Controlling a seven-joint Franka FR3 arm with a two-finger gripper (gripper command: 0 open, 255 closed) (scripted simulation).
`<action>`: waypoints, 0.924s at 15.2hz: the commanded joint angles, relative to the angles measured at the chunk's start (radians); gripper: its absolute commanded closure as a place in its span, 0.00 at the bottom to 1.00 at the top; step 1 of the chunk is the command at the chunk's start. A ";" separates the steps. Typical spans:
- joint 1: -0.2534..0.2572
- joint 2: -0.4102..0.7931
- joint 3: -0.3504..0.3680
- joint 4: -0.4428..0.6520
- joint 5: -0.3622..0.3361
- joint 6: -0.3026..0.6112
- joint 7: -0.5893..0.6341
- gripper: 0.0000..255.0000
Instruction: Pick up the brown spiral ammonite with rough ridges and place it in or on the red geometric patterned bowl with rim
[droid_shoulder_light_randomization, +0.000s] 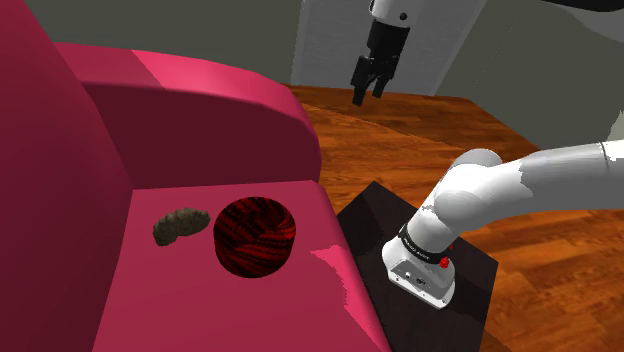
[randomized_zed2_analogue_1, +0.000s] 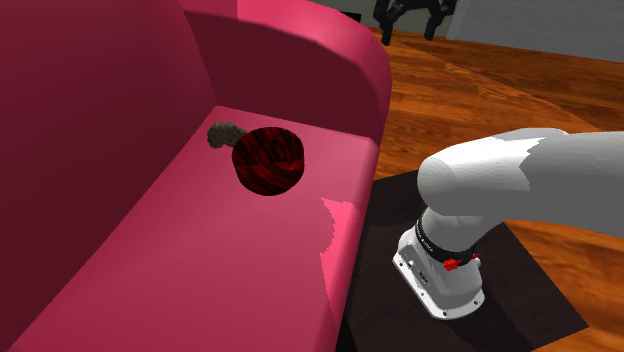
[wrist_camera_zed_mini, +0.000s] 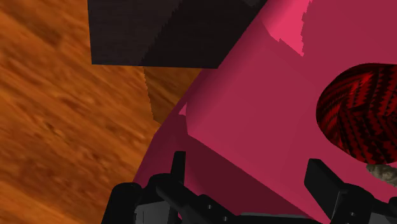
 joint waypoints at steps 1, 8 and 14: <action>0.000 0.000 0.000 0.000 0.000 0.000 0.000 0.00; 0.070 0.175 0.083 0.002 0.061 0.180 0.010 0.00; 0.121 0.348 0.156 0.046 0.093 0.319 0.017 0.00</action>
